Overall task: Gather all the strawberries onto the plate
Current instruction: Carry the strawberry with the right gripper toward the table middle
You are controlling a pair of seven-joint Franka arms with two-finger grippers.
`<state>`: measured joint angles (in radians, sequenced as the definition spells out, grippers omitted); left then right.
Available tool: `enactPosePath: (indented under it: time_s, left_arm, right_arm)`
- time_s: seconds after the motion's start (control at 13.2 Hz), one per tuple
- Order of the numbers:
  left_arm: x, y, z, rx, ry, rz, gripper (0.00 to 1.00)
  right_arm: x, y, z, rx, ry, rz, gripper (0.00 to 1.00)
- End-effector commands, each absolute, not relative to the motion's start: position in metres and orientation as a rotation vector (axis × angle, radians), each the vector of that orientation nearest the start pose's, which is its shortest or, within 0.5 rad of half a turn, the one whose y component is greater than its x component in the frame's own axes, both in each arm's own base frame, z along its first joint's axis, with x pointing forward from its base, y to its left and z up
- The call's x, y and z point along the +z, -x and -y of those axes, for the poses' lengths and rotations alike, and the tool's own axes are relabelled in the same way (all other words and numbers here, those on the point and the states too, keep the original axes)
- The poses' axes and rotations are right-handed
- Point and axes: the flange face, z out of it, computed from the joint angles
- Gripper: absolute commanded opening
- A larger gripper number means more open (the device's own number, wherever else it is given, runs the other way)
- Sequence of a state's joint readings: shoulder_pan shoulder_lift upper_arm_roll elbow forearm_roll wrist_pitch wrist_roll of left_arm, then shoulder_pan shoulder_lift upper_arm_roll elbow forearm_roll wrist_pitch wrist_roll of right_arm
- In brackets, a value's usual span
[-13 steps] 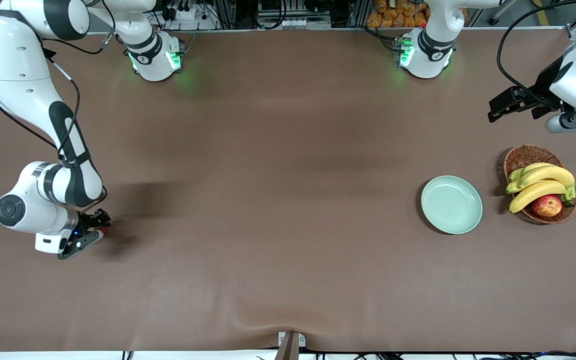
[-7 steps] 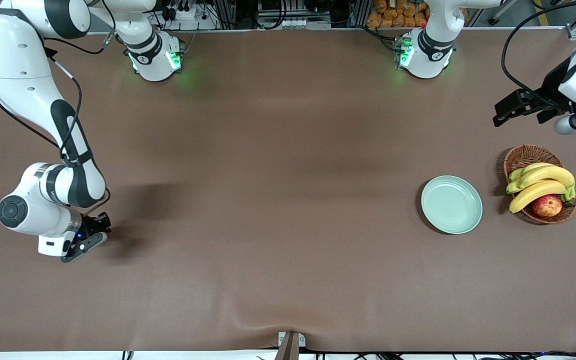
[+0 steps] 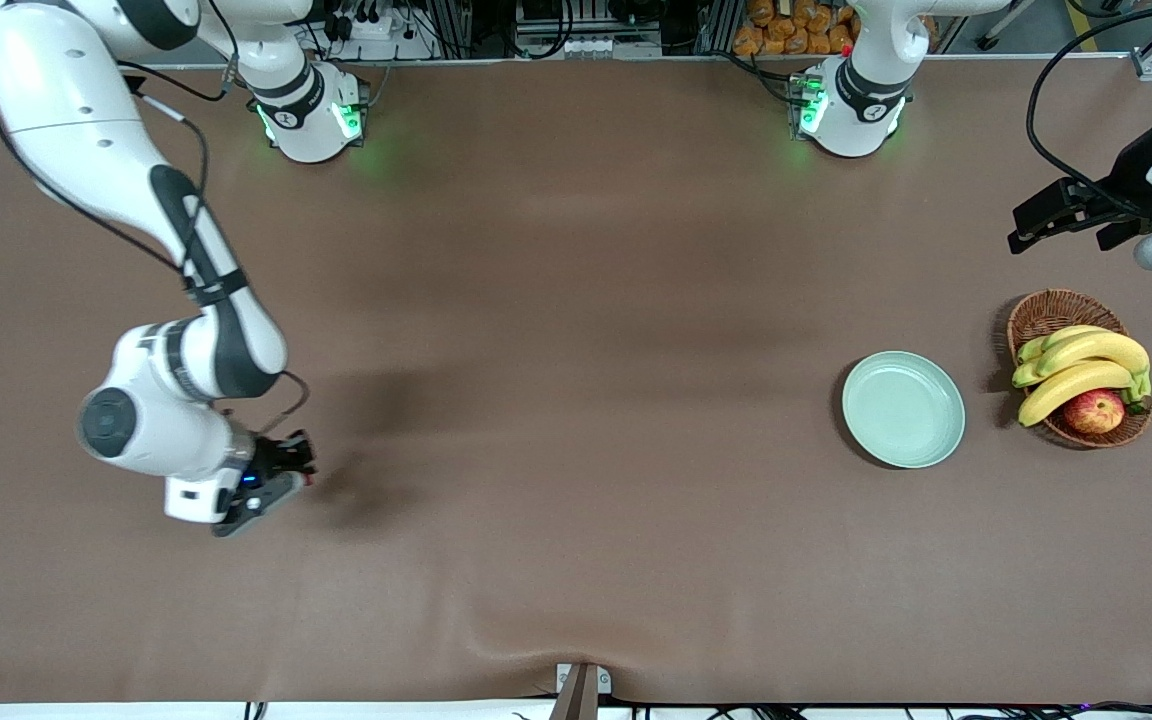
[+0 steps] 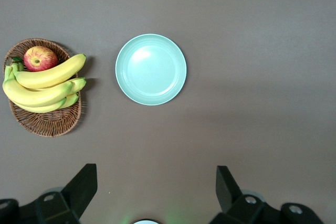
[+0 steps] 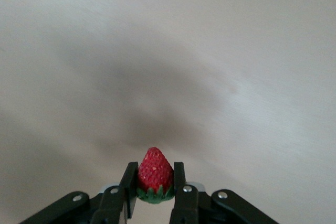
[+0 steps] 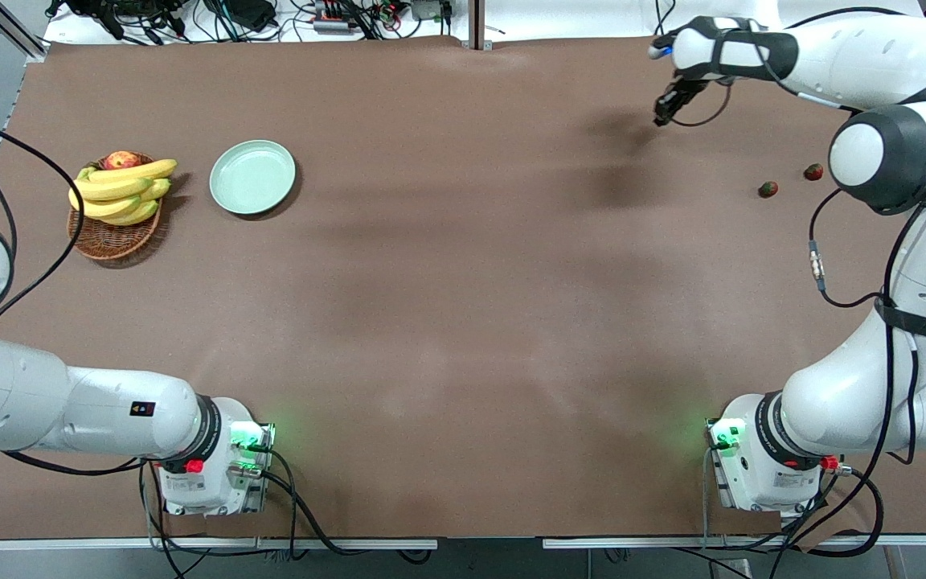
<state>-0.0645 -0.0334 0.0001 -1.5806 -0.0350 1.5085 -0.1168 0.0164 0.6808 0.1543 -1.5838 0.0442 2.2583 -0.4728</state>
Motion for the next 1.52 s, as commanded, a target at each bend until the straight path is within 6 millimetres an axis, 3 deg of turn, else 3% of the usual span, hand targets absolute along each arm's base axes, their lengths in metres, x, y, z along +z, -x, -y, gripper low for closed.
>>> enactPosePath:
  time_s: [0.0,0.23,0.46,0.68,0.91,1.14,1.29,1.44]
  left_arm:
    - [0.629,-0.534,0.039,0.066,3.174,0.061,1.0]
    - [0.628,-0.535,0.038,0.07,3.173,0.062,1.0]
    - [0.624,-0.536,0.039,0.066,3.174,0.057,1.0]
    - [0.62,-0.537,0.04,0.063,3.174,0.06,1.0]
    - [0.617,-0.538,0.04,0.068,3.173,0.061,1.0]
    - [0.613,-0.537,0.039,0.08,3.173,0.063,1.0]
    - [0.611,-0.537,0.04,0.08,3.174,0.061,1.0]
    - [0.609,-0.537,0.04,0.085,3.172,0.062,1.0]
  right_arm:
    - [0.249,-0.678,-0.169,-0.003,2.914,0.719,0.0]
    - [0.252,-0.656,-0.249,0.01,2.943,0.577,0.0]
    - [0.267,-0.632,-0.332,-0.009,2.958,0.422,0.0]
    - [0.278,-0.609,-0.4,-0.023,2.946,0.289,0.0]
    - [0.279,-0.593,-0.436,-0.048,2.856,0.219,0.0]
    - [0.268,-0.569,-0.474,-0.053,2.812,0.197,0.0]
    - [0.249,-0.551,-0.502,-0.093,2.79,0.163,0.0]
    - [0.233,-0.543,-0.517,-0.13,2.768,0.141,0.0]
